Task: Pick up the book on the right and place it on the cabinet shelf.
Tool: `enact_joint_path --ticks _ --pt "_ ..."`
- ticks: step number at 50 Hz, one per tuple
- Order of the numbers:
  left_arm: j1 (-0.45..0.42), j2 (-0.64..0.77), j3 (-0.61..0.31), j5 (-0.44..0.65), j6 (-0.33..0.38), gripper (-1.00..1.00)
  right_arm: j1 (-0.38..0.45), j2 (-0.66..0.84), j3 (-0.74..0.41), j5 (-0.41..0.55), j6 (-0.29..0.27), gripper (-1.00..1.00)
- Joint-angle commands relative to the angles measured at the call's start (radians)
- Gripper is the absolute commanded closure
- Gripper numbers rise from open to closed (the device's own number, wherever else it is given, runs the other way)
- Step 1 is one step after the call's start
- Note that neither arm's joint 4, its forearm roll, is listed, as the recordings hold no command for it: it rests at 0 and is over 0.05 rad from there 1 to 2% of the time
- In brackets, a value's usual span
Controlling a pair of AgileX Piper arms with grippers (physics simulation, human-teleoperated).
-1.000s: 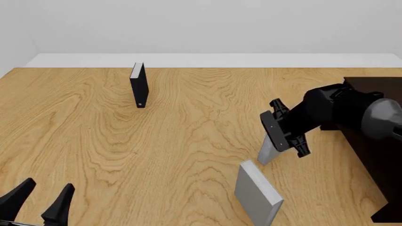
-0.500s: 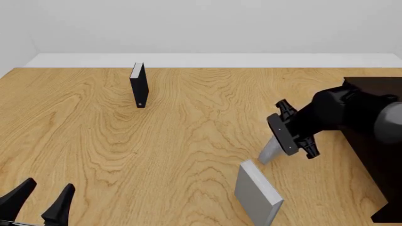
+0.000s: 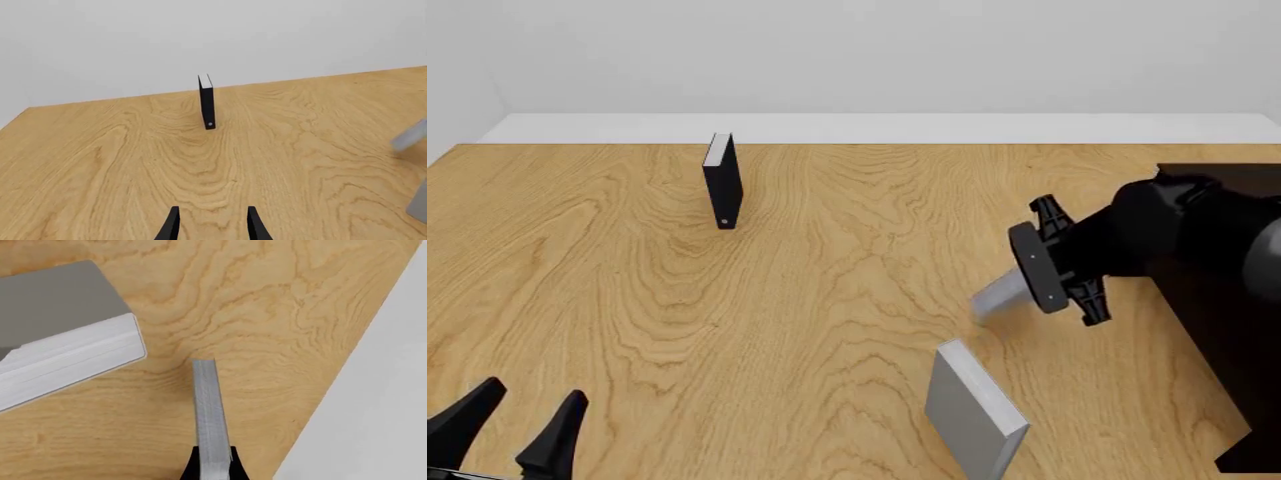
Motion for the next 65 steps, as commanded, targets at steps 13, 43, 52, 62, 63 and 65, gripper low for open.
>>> enact_joint_path --ticks 13,43,52,62,63,65 --pt "-0.008 0.000 0.000 -0.001 0.008 -1.00 -0.001 -0.026 -0.034 -0.085 0.067 1.00" --pt "0.017 0.000 0.000 -0.022 0.023 -1.00 0.026 -0.096 0.192 -0.495 0.093 1.00" --pt "0.030 0.000 0.000 -0.038 0.034 -1.00 0.006 -0.131 0.253 -0.589 0.061 1.00" --pt "0.029 0.000 0.000 -0.048 0.027 -1.00 0.011 -0.158 0.304 -0.665 0.062 1.00" --pt "0.029 0.000 0.000 -0.051 0.032 -1.00 0.009 -0.161 0.310 -0.679 0.065 1.00" --pt "0.033 0.000 0.000 -0.047 0.021 -1.00 0.019 -0.168 0.319 -0.691 0.073 1.00"
